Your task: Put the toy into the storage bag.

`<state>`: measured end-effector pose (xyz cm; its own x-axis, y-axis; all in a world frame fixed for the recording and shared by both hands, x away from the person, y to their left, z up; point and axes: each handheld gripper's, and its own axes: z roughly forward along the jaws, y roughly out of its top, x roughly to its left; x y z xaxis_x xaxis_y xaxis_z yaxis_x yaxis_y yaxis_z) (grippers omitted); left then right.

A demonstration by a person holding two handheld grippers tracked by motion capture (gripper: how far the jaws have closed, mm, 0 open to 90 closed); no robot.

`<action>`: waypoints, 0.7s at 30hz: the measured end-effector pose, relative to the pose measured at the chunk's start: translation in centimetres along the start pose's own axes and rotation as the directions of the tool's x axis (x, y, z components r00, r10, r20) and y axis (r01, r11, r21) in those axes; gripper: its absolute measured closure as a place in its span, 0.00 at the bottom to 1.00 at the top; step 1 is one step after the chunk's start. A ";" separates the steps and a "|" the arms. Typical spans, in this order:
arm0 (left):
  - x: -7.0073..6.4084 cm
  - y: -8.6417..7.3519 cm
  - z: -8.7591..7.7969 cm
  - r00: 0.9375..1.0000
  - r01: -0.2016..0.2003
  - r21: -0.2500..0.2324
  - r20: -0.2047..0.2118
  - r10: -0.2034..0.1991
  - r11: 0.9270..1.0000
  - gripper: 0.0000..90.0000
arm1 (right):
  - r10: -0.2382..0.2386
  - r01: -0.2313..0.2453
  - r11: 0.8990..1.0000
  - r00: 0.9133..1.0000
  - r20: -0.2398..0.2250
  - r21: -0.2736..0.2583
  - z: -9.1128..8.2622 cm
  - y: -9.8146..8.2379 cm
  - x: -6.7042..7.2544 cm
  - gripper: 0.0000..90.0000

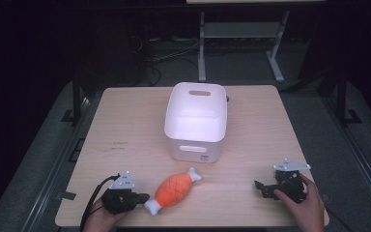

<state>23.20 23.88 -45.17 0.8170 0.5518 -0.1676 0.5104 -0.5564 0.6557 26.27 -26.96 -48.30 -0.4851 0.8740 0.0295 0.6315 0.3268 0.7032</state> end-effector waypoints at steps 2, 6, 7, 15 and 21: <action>0.1 0.2 -0.1 1.000 0.006 0.000 -0.017 -0.006 1.000 0.91 | 0.000 0.000 1.000 1.000 0.000 0.000 0.0 0.0 0.0 0.02; 0.6 0.6 -0.4 0.999 0.033 -0.012 -0.037 -0.033 0.999 0.77 | -0.001 0.001 1.000 1.000 0.000 0.000 0.0 0.0 0.0 0.02; 0.9 0.7 -0.4 0.998 0.044 -0.013 -0.047 -0.044 0.999 0.73 | -0.002 0.002 1.000 1.000 0.000 0.001 0.0 0.0 0.0 0.02; 1.7 2.2 -1.0 0.994 0.088 -0.027 -0.067 -0.090 0.996 0.40 | -0.001 0.001 1.000 1.000 0.000 0.001 0.0 0.0 0.0 0.02; 1.2 3.8 -0.7 0.993 0.087 -0.025 -0.076 -0.089 0.996 0.24 | -0.002 0.002 1.000 1.000 0.000 0.001 0.0 0.0 0.0 0.02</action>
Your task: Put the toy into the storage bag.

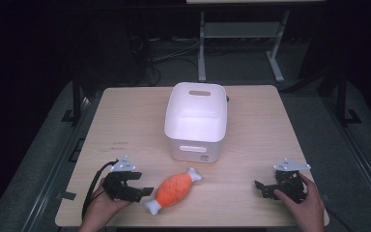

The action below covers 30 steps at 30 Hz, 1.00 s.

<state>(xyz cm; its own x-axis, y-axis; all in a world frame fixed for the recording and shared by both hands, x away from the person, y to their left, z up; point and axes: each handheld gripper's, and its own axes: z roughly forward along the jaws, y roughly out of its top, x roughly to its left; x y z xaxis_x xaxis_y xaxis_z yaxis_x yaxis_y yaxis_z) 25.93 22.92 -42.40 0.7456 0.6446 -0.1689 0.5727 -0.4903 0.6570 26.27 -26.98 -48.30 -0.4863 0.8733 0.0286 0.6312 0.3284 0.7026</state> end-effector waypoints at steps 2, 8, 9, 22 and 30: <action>-0.4 0.6 0.2 1.000 0.000 0.001 -0.002 0.000 1.000 0.18 | 0.000 0.000 1.000 1.000 0.000 0.000 0.0 0.0 0.0 0.02; -1.6 2.4 0.6 0.999 -0.032 0.009 0.007 0.032 0.999 0.14 | 0.000 0.000 1.000 1.000 0.000 0.000 0.0 0.0 0.0 0.02; -1.9 2.7 0.8 0.999 -0.038 0.012 0.011 0.038 0.999 0.14 | -0.001 0.001 1.000 1.000 0.000 -0.001 0.0 0.0 0.0 0.02; -4.4 4.5 3.3 0.997 -0.079 0.049 0.014 0.078 0.996 0.14 | 0.000 0.000 1.000 1.000 0.001 -0.001 0.0 0.0 0.0 0.02; -5.1 4.8 4.9 0.996 -0.090 0.062 0.017 0.089 0.994 0.14 | -0.001 0.001 1.000 1.000 0.001 0.000 0.0 0.0 0.0 0.02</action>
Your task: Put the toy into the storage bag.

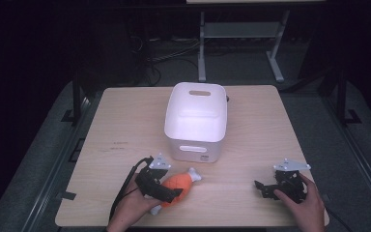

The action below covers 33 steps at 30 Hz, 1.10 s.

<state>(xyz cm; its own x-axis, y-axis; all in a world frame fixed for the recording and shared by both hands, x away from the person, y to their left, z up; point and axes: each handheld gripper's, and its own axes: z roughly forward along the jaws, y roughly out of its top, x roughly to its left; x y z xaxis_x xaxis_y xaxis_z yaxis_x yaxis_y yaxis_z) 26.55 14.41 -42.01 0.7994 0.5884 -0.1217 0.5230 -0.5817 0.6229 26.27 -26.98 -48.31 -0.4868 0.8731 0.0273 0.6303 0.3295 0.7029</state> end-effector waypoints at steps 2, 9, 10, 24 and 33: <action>-0.1 0.0 0.4 1.000 -0.001 0.011 0.000 0.001 1.000 0.14 | 0.001 -0.001 1.000 1.000 0.000 0.000 0.0 0.0 0.0 0.02; -0.4 -0.1 1.2 1.000 -0.016 0.023 -0.002 0.016 1.000 0.14 | 0.000 0.000 1.000 1.000 0.000 -0.001 0.0 0.0 0.0 0.02; -0.4 -0.1 1.3 1.000 -0.018 0.025 -0.005 0.018 1.000 0.14 | 0.001 -0.001 1.000 1.000 0.000 0.000 0.0 0.0 0.0 0.02; -0.7 -0.8 2.7 0.998 -0.055 0.088 -0.034 0.058 0.995 0.14 | 0.001 -0.001 1.000 1.000 0.000 0.000 0.0 0.0 0.0 0.02; -0.7 -1.2 3.7 0.998 -0.060 0.118 -0.014 0.062 0.991 0.14 | 0.001 -0.001 1.000 1.000 0.000 0.000 0.0 0.0 0.0 0.02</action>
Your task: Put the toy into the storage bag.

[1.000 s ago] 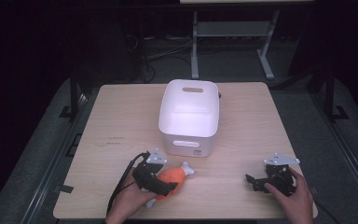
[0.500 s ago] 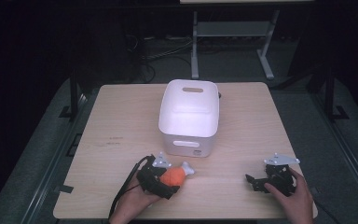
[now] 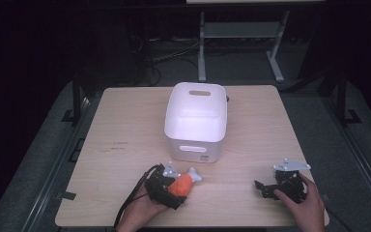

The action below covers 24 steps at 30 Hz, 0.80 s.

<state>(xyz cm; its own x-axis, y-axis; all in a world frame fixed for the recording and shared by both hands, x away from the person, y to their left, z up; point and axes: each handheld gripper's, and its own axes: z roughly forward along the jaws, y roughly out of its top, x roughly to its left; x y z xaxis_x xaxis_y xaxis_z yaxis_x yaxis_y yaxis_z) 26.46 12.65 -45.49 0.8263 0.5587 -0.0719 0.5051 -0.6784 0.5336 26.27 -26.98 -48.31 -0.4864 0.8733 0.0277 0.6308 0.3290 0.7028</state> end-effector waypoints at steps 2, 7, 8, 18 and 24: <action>0.0 0.0 0.0 1.000 -0.002 0.004 -0.003 0.002 1.000 0.15 | 0.000 0.000 1.000 1.000 0.000 0.000 0.0 0.0 0.0 0.02; 0.2 0.0 -0.2 1.000 0.007 -0.007 0.008 -0.007 1.000 0.17 | -0.001 0.001 1.000 1.000 0.000 -0.001 0.0 0.0 0.0 0.02; 0.3 -0.1 -0.2 1.000 0.007 -0.009 0.010 -0.007 1.000 0.17 | 0.000 0.000 1.000 1.000 0.000 0.000 0.0 0.0 0.0 0.02; 0.4 -0.1 -0.7 1.000 -0.009 -0.015 0.022 0.009 1.000 0.25 | 0.000 0.000 1.000 1.000 -0.001 -0.001 0.0 0.0 0.0 0.02; 0.4 -0.2 -1.2 0.999 -0.010 -0.038 0.032 0.011 0.999 0.26 | 0.000 0.000 1.000 1.000 0.000 0.000 0.0 0.0 0.0 0.02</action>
<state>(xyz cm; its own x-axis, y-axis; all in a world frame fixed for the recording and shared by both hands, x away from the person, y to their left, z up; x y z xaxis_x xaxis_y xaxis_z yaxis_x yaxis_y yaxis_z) 26.43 13.60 -44.60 0.8393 0.5357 -0.0927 0.4871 -0.6654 0.5656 26.27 -26.98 -48.31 -0.4864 0.8733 0.0279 0.6307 0.3289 0.7029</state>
